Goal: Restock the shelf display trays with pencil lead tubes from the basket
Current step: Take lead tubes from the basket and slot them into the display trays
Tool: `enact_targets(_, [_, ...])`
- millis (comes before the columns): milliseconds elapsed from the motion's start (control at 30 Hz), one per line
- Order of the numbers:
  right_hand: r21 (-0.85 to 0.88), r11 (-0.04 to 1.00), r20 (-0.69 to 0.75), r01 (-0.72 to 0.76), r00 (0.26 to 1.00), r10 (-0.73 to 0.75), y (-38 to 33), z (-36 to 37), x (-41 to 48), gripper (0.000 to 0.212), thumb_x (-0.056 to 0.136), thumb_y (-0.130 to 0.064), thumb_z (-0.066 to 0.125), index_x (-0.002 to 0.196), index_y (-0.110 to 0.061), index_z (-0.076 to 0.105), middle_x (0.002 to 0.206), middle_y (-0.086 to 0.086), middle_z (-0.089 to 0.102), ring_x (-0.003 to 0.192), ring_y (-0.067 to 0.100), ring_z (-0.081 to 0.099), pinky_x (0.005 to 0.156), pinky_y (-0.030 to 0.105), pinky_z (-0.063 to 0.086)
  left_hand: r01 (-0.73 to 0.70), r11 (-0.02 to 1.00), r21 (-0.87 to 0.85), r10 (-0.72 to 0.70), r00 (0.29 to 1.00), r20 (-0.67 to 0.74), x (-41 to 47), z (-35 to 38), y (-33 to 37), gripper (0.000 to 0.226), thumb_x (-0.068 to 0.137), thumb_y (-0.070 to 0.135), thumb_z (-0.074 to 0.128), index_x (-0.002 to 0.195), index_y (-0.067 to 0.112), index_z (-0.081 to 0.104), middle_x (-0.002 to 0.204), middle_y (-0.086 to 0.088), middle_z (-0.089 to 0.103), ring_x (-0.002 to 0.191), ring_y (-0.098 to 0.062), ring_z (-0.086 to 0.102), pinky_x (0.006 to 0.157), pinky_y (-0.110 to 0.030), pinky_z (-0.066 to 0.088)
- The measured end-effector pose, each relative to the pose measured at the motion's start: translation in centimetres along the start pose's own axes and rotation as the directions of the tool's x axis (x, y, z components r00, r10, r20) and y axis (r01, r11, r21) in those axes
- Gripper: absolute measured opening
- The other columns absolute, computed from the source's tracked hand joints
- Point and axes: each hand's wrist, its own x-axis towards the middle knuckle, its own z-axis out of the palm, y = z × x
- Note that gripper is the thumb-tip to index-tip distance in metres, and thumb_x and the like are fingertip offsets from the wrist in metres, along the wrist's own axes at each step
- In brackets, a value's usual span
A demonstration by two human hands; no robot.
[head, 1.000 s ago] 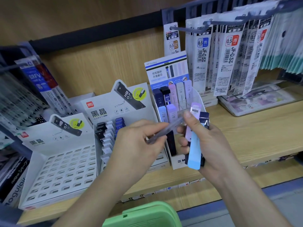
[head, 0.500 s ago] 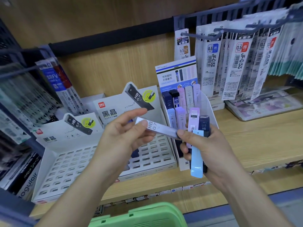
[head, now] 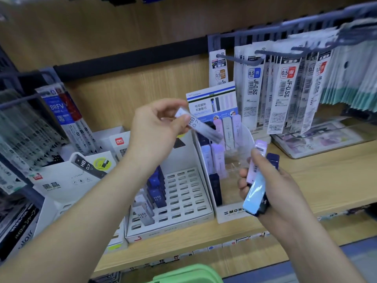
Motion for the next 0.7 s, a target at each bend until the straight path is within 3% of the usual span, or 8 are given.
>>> enact_targets(133, [0.155, 0.985, -0.014, -0.072, 0.997, 0.075, -0.3, -0.7, 0.5, 0.043, 0.068, -0.049, 0.071, 0.092, -0.015, 0.058, 0.06, 0.0, 0.055, 0.051, 0.016, 0.058, 0.047, 0.024, 0.049, -0.053, 0.979, 0.197, 0.052, 0.999, 0.014, 1.5, 1.2, 0.3, 0.023, 0.085, 0.002, 0.068, 0.089, 0.024, 0.07, 0.079, 0.003, 0.065, 0.07, -0.022, 0.069, 0.064, -0.044, 0.06])
enact_targets(267, [0.224, 0.966, 0.008, -0.132, 0.991, 0.134, -0.8, -1.5, 0.9, 0.023, 0.086, -0.034, 0.066, 0.087, -0.014, 0.056, 0.06, 0.001, 0.05, 0.047, 0.015, 0.055, 0.042, 0.021, 0.046, -0.149, 0.944, 0.294, 0.123, 0.987, 0.105, 0.3, 0.9, -1.1, 0.033, 0.087, 0.003, 0.066, 0.088, 0.036, 0.069, 0.079, -0.001, 0.065, 0.068, -0.02, 0.065, 0.07, -0.032, 0.058])
enact_targets(367, [0.173, 0.974, 0.044, -0.144, 0.989, 0.138, -0.8, -2.1, 1.3, 0.004, 0.089, -0.013, 0.058, 0.091, -0.013, 0.054, 0.068, 0.003, 0.052, 0.046, 0.013, 0.046, 0.037, 0.02, 0.038, -0.154, 0.948, 0.28, 0.115, 0.982, 0.153, -0.6, 1.1, -2.4, 0.033, 0.086, 0.004, 0.066, 0.092, 0.036, 0.07, 0.083, 0.002, 0.064, 0.072, -0.023, 0.065, 0.083, -0.04, 0.056])
enact_targets(533, [-0.015, 0.996, 0.104, -0.092, 0.99, 0.093, -1.0, -2.1, 1.3, 0.03, 0.065, -0.012, 0.071, 0.092, -0.011, 0.06, 0.062, 0.006, 0.063, 0.064, 0.02, 0.057, 0.038, 0.019, 0.042, -0.122, 0.956, 0.268, 0.07, 0.978, 0.194, -2.3, 2.2, -3.5, 0.031, 0.084, 0.004, 0.069, 0.093, 0.033, 0.07, 0.088, 0.01, 0.066, 0.073, -0.021, 0.063, 0.078, -0.027, 0.056])
enact_targets(600, [-0.016, 0.996, 0.094, -0.088, 0.992, 0.09, -1.1, -2.1, 1.2, 0.03, 0.063, -0.016, 0.071, 0.09, -0.011, 0.059, 0.06, 0.005, 0.066, 0.074, 0.022, 0.057, 0.039, 0.017, 0.043, -0.139, 0.943, 0.303, 0.072, 0.973, 0.22, -2.8, 2.6, -3.9, 0.031, 0.084, 0.007, 0.07, 0.095, 0.036, 0.069, 0.092, 0.01, 0.067, 0.073, -0.013, 0.062, 0.077, -0.022, 0.055])
enact_targets(700, [0.019, 0.996, 0.076, -0.084, 0.994, 0.082, -1.2, -2.3, 1.4, 0.028, 0.064, -0.019, 0.072, 0.087, -0.013, 0.057, 0.059, 0.004, 0.066, 0.073, 0.021, 0.051, 0.039, 0.016, 0.043, -0.192, 0.924, 0.33, 0.106, 0.959, 0.262, -3.5, 3.1, -4.4, 0.03, 0.085, 0.007, 0.07, 0.098, 0.034, 0.07, 0.092, 0.007, 0.065, 0.073, -0.007, 0.061, 0.076, -0.019, 0.053])
